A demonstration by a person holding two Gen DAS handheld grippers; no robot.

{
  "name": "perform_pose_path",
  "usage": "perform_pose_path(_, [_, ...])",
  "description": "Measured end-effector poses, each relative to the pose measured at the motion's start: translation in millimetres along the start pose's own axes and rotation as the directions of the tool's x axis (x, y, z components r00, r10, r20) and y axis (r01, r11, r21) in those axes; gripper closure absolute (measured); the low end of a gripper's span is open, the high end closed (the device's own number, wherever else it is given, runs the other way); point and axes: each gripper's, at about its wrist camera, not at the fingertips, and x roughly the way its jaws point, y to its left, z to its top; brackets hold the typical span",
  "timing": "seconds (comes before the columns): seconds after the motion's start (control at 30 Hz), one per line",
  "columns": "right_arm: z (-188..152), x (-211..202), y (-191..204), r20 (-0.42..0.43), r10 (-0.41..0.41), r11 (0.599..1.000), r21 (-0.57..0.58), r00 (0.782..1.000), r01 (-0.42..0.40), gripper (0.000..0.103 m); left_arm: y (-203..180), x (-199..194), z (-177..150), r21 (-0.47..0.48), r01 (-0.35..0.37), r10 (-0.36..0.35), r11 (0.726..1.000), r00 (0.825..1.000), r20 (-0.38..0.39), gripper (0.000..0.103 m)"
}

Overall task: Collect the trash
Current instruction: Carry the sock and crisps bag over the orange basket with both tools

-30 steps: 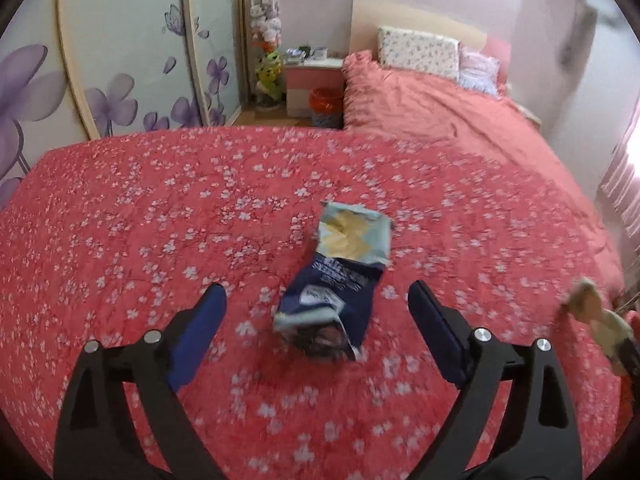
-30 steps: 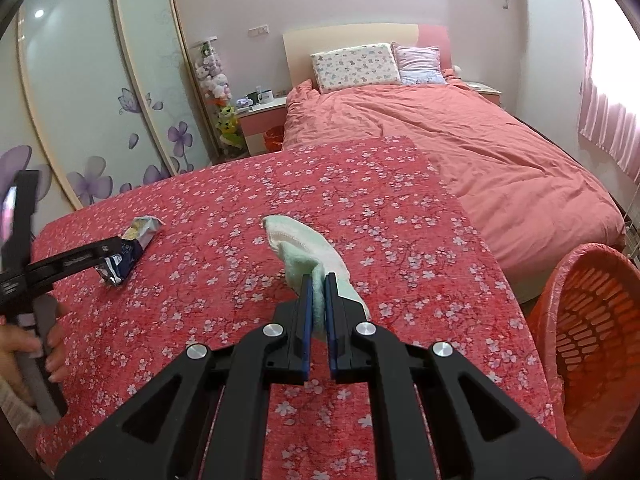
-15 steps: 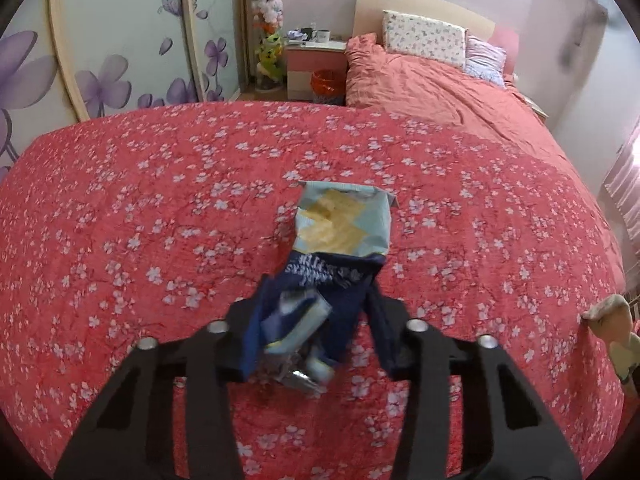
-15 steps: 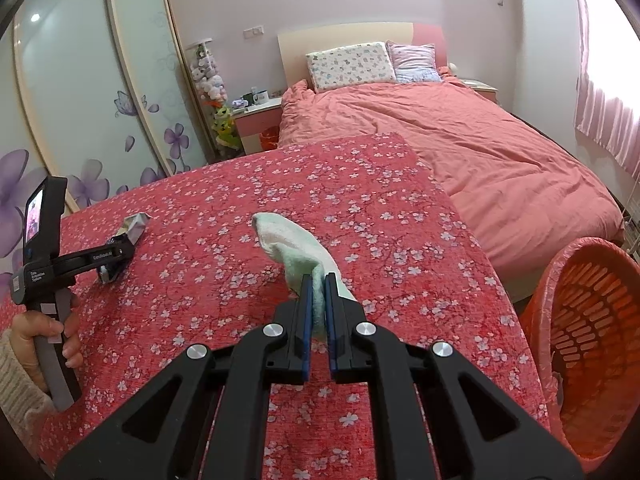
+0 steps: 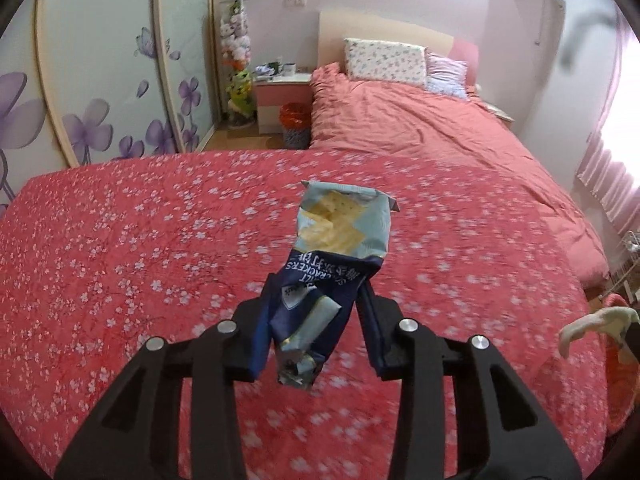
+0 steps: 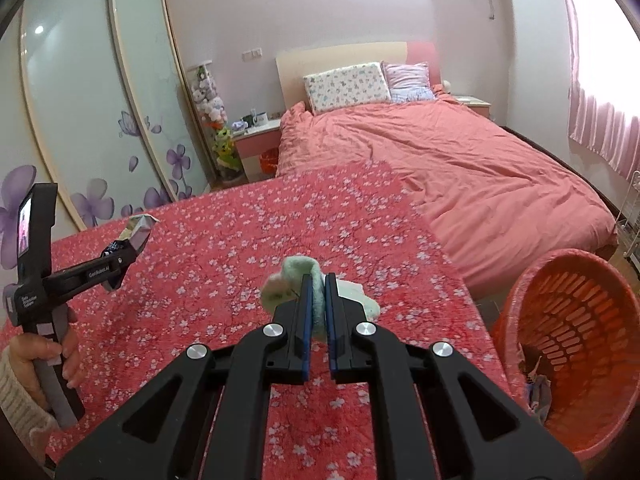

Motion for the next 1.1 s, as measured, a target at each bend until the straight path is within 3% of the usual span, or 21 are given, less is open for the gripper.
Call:
perform_pose_path(0.27, [3.9, -39.4, -18.7, 0.073, -0.015, 1.0, 0.025, 0.997, 0.013, 0.097, -50.6, -48.6, -2.6, 0.077, 0.087, -0.09, 0.993, 0.995, 0.042, 0.065])
perform_pose_path(0.57, [8.1, -87.0, -55.3, 0.175, -0.062, 0.995, 0.083, 0.983, 0.048, 0.097, -119.7, -96.0, -13.1, 0.168, 0.204, -0.218, 0.964, 0.974, 0.065, 0.065])
perform_pose_path(1.1, [-0.1, -146.2, -141.7, 0.291, -0.232, 0.96, 0.223, 0.928, 0.171, 0.097, -261.2, -127.7, -48.3, 0.317, 0.392, -0.416, 0.864, 0.909, 0.008, 0.064])
